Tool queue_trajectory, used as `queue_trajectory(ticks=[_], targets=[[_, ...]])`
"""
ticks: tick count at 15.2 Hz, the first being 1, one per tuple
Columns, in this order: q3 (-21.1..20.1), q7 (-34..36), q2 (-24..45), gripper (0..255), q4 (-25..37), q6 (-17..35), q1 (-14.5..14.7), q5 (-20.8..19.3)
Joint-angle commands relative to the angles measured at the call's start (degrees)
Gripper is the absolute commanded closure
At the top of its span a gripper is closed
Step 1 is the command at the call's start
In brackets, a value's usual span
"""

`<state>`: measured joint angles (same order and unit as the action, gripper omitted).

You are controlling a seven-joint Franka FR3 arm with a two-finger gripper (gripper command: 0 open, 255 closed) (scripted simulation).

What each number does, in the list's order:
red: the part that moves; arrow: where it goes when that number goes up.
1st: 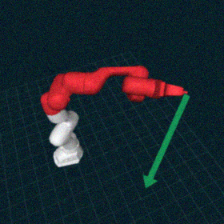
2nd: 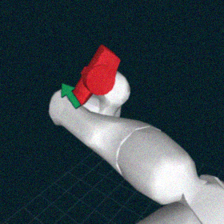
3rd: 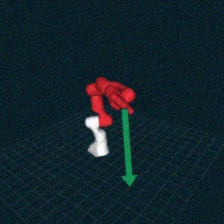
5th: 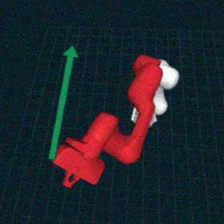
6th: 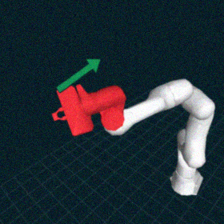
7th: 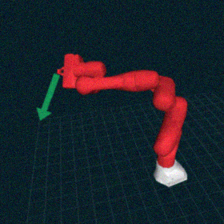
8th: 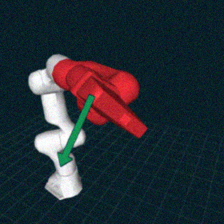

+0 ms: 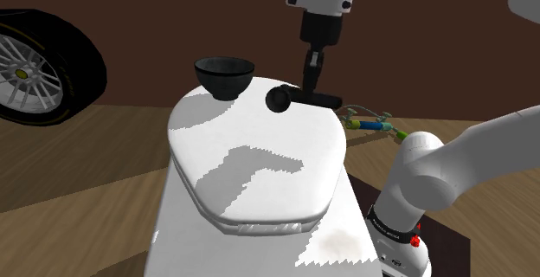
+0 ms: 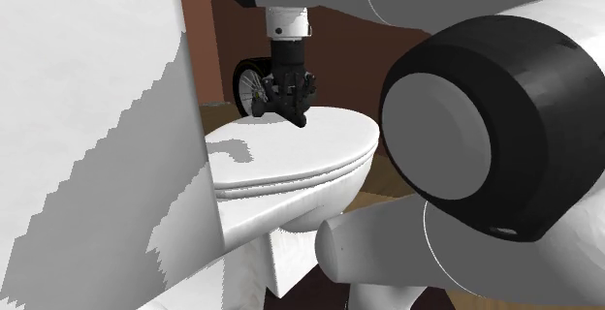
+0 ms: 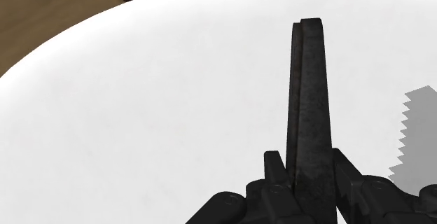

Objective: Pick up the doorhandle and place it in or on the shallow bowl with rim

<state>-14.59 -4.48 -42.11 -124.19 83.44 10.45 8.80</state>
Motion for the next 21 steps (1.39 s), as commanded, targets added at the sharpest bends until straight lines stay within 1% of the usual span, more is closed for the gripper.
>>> queue_trajectory(ticks=[1, 16, 17, 21], targets=[[0.09, 0.13, 0.86, 255, 2.34, -1.49, -0.15, -0.19], [0.55, 0.97, 6.92, 255, 18.89, -12.02, -1.02, -1.35], [0.55, 0.99, 7.01, 255, 19.11, -12.16, -1.03, -1.37], [1.11, -0.73, 14.28, 255, 23.95, -9.94, -2.31, -3.30]])
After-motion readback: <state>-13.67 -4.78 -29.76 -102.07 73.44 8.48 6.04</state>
